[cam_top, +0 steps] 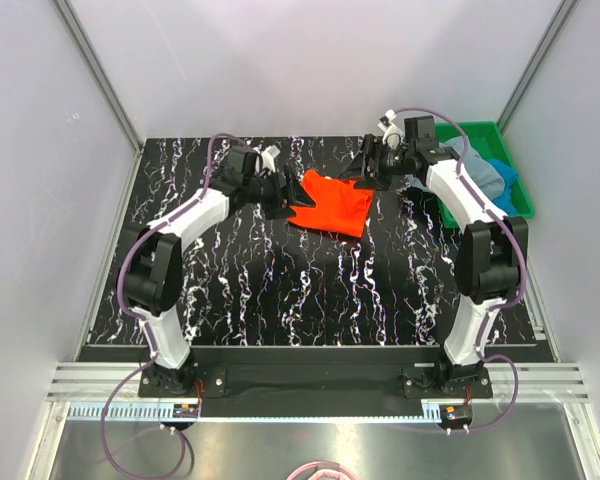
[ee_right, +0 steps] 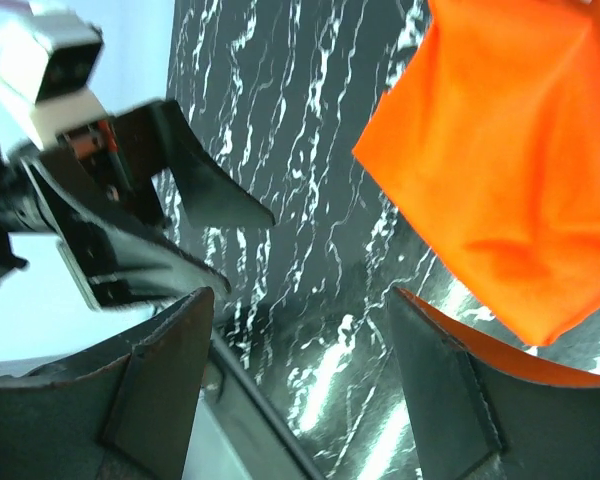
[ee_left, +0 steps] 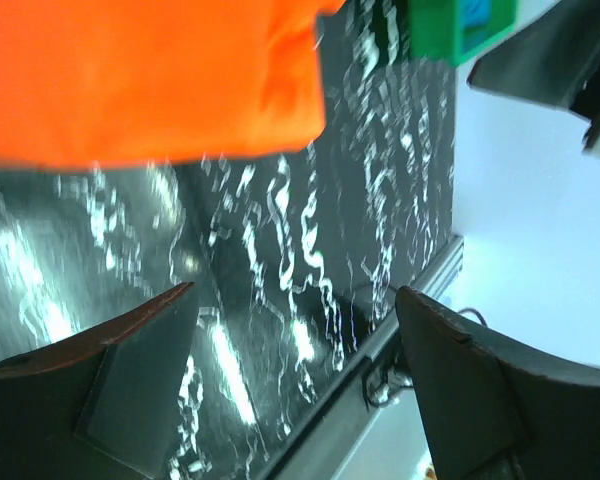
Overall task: Fold and stack the t-shirts
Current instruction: Fold the tshirt
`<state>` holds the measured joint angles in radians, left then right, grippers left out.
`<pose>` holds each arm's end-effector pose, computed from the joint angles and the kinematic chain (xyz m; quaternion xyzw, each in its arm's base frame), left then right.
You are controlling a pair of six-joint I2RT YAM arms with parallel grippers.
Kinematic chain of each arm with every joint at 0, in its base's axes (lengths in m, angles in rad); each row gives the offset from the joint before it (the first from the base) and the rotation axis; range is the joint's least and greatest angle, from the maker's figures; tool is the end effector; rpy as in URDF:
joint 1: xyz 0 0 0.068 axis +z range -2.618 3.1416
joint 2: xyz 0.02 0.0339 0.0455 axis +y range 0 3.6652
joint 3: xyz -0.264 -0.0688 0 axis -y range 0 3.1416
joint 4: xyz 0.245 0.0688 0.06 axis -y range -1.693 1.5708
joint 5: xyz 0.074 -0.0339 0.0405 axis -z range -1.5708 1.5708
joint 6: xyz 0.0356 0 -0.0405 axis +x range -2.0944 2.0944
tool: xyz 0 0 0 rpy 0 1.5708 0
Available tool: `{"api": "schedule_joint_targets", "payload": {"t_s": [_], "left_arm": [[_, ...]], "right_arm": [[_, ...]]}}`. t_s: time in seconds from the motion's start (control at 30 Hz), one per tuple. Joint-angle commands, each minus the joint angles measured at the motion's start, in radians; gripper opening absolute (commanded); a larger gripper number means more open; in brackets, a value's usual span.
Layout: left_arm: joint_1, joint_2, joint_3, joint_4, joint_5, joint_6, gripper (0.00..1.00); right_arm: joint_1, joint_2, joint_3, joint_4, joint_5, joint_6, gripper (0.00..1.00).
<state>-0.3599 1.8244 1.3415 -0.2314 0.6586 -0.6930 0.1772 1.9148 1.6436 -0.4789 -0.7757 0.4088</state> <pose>0.3744 -0.1642 0.2415 -0.0103 0.8712 -0.4518 0.1919 0.4227 0.1010 0.2864 -0.0518 0.8606 0.4387 0.2534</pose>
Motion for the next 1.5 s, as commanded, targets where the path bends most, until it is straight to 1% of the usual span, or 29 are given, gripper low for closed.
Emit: {"api": "schedule_joint_targets", "payload": {"t_s": [0.0,0.07,0.13,0.17,0.23,0.27,0.3,0.37,0.43,0.53,0.63,0.7,0.73,0.77,0.83,0.9,0.93,1.03,1.1,1.17,1.33,1.47], "left_arm": [[0.021,0.088,0.117,0.03,0.016,0.05,0.85],[0.022,0.143,0.166,0.043,0.029,0.047,0.85],[0.022,0.234,0.252,0.066,0.039,0.055,0.84],[0.019,0.266,0.327,0.066,0.036,0.078,0.84],[0.013,0.355,0.407,0.047,0.009,0.111,0.85],[0.004,0.384,0.488,0.037,0.001,0.148,0.85],[-0.002,0.433,0.522,0.015,-0.007,0.161,0.86],[-0.016,0.467,0.586,0.01,-0.033,0.173,0.86],[-0.031,0.501,0.605,0.009,-0.043,0.161,0.86],[-0.039,0.519,0.579,0.01,-0.039,0.127,0.85],[-0.039,0.521,0.51,-0.002,-0.04,0.076,0.86],[-0.037,0.516,0.463,-0.026,-0.034,0.05,0.86],[-0.036,0.512,0.446,-0.038,-0.051,0.041,0.86],[-0.036,0.507,0.42,-0.084,-0.075,0.032,0.86],[-0.039,0.487,0.395,-0.13,-0.141,0.045,0.86],[-0.039,0.478,0.401,-0.198,-0.2,0.07,0.85],[-0.039,0.481,0.41,-0.229,-0.211,0.099,0.85],[-0.04,0.477,0.421,-0.276,-0.272,0.151,0.83],[-0.039,0.455,0.409,-0.298,-0.318,0.174,0.82],[-0.039,0.414,0.354,-0.31,-0.335,0.176,0.82],[-0.054,0.308,0.21,-0.309,-0.32,0.185,0.82],[-0.097,0.25,0.139,-0.301,-0.35,0.193,0.84]], "right_arm": [[-0.013,-0.014,0.019,-0.027,0.056,-0.079,0.78],[-0.022,0.013,0.042,-0.024,0.064,-0.085,0.78],[-0.027,0.059,0.094,-0.027,0.075,-0.094,0.78],[-0.03,0.079,0.116,-0.032,0.078,-0.114,0.78],[-0.035,0.145,0.186,-0.04,0.09,-0.125,0.78],[-0.038,0.168,0.211,-0.043,0.092,-0.131,0.78],[-0.039,0.191,0.234,-0.044,0.095,-0.133,0.78],[-0.039,0.252,0.295,-0.044,0.101,-0.139,0.78],[-0.039,0.297,0.333,-0.049,0.096,-0.131,0.78],[-0.042,0.325,0.344,-0.038,0.081,-0.105,0.78],[-0.042,0.332,0.334,-0.032,0.058,-0.082,0.79],[-0.041,0.326,0.326,-0.032,0.05,-0.07,0.79],[-0.041,0.326,0.317,-0.03,0.05,-0.056,0.79],[-0.041,0.322,0.314,-0.03,0.05,-0.051,0.79],[-0.041,0.308,0.312,-0.046,0.062,-0.07,0.79],[-0.041,0.293,0.327,-0.084,0.105,-0.102,0.79],[-0.041,0.291,0.337,-0.099,0.118,-0.158,0.79],[-0.047,0.28,0.349,-0.147,0.173,-0.226,0.79],[-0.051,0.271,0.346,-0.162,0.203,-0.238,0.79],[-0.053,0.267,0.343,-0.165,0.199,-0.237,0.79],[-0.051,0.271,0.349,-0.162,0.187,-0.22,0.79],[-0.042,0.286,0.351,-0.167,0.193,-0.27,0.77]]}}
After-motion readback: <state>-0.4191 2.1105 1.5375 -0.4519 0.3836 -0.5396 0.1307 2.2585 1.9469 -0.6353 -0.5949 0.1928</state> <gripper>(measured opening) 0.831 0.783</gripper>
